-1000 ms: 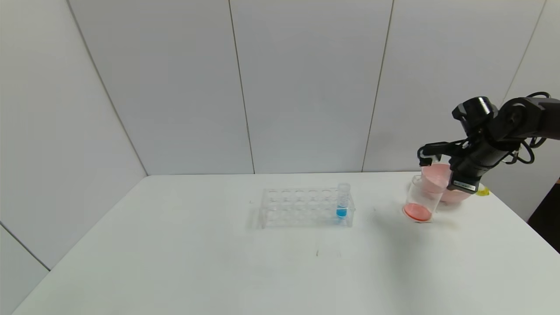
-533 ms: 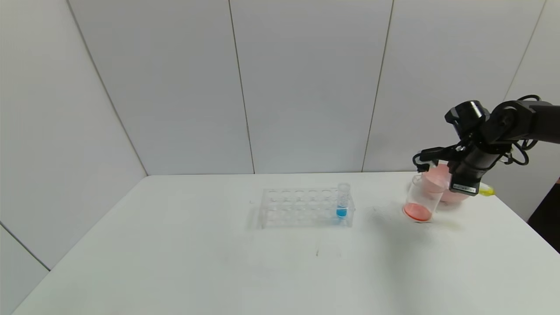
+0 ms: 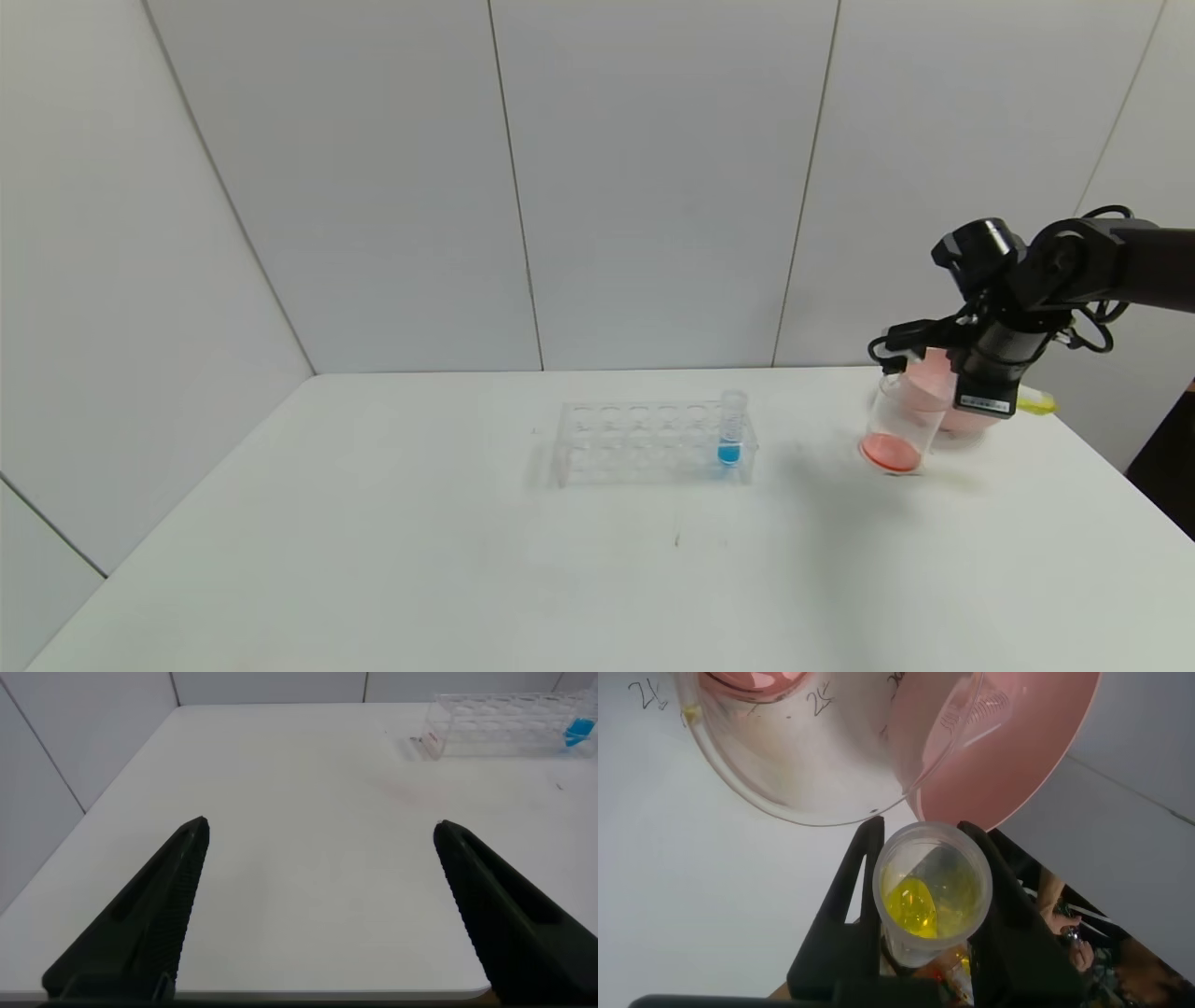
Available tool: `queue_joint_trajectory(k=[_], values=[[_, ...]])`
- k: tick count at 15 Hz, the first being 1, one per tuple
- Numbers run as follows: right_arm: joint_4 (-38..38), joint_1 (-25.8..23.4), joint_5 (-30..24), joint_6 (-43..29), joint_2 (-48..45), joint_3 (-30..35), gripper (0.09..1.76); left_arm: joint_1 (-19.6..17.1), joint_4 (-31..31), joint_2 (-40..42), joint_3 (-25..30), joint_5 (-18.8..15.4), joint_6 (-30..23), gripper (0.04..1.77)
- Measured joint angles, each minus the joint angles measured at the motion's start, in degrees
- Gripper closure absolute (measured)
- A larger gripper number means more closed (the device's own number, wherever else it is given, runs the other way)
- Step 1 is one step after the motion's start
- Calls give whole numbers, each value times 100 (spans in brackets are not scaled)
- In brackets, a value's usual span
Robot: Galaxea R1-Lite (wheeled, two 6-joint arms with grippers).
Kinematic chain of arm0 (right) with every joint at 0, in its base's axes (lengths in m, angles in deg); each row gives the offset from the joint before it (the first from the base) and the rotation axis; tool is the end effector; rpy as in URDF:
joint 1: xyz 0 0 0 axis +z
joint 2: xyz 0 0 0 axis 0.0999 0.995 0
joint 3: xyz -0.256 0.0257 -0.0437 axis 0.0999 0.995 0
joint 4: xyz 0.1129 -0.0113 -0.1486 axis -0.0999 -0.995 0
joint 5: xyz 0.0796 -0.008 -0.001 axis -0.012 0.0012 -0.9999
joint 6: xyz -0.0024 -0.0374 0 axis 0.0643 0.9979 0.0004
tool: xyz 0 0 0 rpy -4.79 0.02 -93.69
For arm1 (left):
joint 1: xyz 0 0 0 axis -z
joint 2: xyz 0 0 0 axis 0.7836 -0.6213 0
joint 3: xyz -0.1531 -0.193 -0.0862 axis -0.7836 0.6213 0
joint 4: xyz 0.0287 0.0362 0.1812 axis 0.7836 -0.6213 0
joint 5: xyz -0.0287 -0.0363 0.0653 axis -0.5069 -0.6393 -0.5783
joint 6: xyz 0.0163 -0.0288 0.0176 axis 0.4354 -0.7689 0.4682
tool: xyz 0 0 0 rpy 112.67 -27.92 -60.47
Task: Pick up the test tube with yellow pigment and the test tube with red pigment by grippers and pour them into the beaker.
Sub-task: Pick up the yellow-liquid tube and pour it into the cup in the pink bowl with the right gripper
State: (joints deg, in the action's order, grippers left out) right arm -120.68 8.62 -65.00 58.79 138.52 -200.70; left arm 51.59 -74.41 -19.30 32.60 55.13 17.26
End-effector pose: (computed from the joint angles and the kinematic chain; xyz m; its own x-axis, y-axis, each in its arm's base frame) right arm 0.4070 0.0059 0.1358 0.4908 -0.3657 -0.7908 -0.6937 0.3851 -0.6086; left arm 0.0276 0.0001 0.0735 0.9998 0.0027 -0.0172 -0.0030 0.9999 -0.0165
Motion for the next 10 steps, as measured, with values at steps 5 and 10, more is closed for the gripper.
queue_joint_trajectory(k=[5,10], values=[[90,124,507,162,17,0,127,0,0,0,0,0,0,9],[216,212,914,338,63,0,127,0,0,0,0,0,0,9]])
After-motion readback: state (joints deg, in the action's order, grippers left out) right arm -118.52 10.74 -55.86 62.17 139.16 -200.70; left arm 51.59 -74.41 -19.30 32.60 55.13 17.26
